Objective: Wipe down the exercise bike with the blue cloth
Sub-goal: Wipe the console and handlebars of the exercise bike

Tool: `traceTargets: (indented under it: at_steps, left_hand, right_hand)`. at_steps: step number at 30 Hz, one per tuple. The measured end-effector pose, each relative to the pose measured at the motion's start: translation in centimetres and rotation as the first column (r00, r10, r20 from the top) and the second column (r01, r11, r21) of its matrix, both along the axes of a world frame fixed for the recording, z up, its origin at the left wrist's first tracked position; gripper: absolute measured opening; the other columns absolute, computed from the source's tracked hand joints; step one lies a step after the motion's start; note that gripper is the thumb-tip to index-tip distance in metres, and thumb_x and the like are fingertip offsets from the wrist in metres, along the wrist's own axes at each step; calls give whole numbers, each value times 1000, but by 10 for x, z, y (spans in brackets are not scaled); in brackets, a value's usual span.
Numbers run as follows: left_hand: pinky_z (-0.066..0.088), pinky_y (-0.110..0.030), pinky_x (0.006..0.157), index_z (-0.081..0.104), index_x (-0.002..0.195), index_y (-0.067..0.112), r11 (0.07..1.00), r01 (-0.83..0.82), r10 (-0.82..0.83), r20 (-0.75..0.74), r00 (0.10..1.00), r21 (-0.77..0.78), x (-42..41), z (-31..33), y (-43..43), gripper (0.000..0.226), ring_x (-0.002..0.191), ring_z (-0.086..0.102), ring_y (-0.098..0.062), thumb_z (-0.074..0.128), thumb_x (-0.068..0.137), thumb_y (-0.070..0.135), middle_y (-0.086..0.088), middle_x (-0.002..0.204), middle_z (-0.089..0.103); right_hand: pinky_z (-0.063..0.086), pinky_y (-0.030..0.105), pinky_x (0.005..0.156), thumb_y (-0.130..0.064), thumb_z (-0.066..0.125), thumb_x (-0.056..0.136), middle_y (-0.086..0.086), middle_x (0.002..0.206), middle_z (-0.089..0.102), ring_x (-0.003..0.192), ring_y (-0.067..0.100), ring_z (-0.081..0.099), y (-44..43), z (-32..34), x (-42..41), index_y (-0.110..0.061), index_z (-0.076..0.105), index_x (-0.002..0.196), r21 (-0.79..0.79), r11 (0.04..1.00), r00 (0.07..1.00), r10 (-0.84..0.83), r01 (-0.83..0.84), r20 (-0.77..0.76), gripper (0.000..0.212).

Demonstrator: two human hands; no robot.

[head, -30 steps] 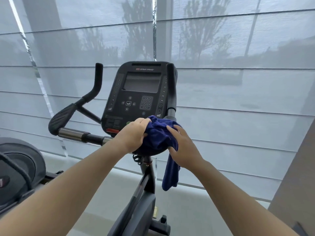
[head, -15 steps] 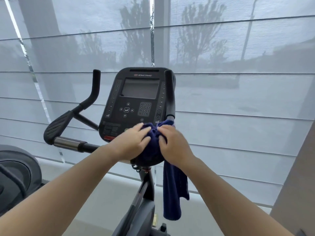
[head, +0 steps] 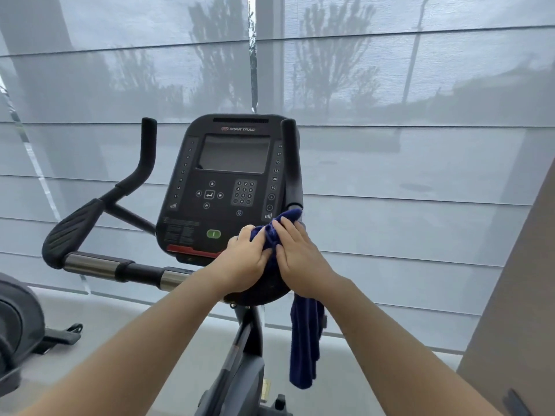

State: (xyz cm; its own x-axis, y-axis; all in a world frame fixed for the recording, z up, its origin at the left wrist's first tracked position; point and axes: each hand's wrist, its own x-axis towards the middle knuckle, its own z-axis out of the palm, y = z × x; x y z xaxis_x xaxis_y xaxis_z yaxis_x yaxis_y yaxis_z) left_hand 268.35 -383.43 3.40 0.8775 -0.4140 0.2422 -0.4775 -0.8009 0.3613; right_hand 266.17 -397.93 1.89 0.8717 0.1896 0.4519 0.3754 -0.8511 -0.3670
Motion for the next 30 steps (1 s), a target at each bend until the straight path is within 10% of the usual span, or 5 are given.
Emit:
traceTargets:
  at_steps: [14, 30]
  left_hand:
    - [31, -38, 108, 26, 143, 17, 979, -24, -46, 333, 942, 201, -45, -22, 12, 51, 128, 20, -35, 41, 95, 15, -11, 148, 15]
    - [41, -49, 98, 20, 143, 23, 974, -93, 52, 193, 980, 207, 12, 12, -28, 53, 132, 10, -37, 39, 94, 17, -7, 149, 6]
  right_hand:
    - [35, 28, 97, -7, 40, 92, 1, 133, 48, 122, 20, 39, 6, -14, -50, -11, 43, 131, 115, 993, 994, -26, 14, 109, 39]
    - [43, 33, 87, -9, 41, 93, 6, 123, 59, 108, 28, 54, -13, 25, 4, -16, 53, 124, 202, 975, 995, -99, 98, -2, 34]
